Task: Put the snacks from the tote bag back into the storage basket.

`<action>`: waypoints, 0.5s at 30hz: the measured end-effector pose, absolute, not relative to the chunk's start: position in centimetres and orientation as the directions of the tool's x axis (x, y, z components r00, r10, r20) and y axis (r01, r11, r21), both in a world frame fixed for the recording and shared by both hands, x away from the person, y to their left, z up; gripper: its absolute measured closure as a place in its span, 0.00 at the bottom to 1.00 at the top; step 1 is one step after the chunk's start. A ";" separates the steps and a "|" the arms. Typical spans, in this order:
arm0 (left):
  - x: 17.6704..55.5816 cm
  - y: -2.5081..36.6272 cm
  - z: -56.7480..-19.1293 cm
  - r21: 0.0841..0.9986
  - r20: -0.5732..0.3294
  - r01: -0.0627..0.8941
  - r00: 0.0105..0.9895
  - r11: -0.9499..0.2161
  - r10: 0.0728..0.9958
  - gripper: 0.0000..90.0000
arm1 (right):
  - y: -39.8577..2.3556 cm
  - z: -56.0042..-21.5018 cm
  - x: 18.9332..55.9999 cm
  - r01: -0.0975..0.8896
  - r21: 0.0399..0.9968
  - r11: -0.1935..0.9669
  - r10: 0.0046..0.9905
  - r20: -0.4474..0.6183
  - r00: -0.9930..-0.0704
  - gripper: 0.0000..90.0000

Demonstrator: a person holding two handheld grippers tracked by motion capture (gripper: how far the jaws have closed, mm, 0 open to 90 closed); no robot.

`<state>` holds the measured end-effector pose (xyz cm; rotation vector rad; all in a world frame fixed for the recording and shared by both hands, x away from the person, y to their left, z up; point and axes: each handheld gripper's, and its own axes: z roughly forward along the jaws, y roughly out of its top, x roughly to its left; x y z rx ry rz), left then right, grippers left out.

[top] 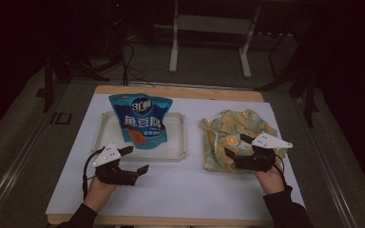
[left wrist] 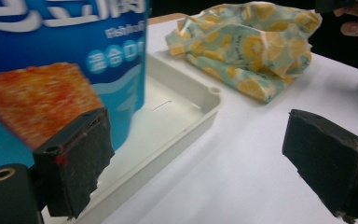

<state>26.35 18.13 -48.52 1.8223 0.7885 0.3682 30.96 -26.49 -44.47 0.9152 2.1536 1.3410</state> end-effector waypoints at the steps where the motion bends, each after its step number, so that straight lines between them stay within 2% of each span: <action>1: 26.3 17.9 -48.6 0.916 -0.112 0.337 0.737 -0.218 0.666 0.10 | -26.8 -44.6 30.8 0.305 0.900 0.311 0.733 -0.023 -0.680 0.20; 15: 26.6 15.1 -50.0 0.899 -0.112 0.346 0.774 -0.269 0.623 0.10 | -29.9 -46.5 28.5 0.318 0.901 0.294 0.770 -0.027 -0.637 0.20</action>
